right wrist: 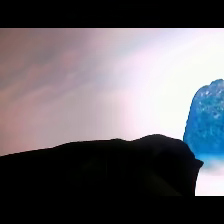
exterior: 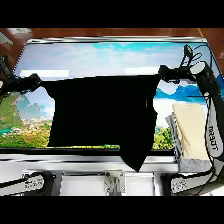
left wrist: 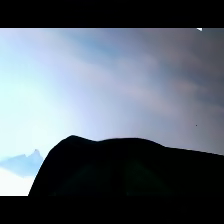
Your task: Fold the shirts.
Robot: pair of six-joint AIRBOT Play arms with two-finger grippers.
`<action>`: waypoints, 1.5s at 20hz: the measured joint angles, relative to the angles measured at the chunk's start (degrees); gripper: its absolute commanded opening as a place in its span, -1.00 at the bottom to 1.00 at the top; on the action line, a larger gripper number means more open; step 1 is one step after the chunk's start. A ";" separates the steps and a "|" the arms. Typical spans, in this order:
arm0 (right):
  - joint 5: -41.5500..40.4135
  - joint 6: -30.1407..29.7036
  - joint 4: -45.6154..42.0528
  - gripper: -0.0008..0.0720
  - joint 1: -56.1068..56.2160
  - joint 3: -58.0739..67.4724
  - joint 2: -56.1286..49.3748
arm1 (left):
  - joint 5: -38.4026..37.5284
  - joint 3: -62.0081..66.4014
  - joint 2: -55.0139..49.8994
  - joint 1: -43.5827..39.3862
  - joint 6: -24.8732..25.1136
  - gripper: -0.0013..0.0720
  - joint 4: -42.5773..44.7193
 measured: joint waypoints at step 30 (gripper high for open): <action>27.36 12.92 -17.70 -0.29 4.76 -0.28 -8.33 | -17.57 0.35 -12.00 -2.47 -0.28 -0.44 13.84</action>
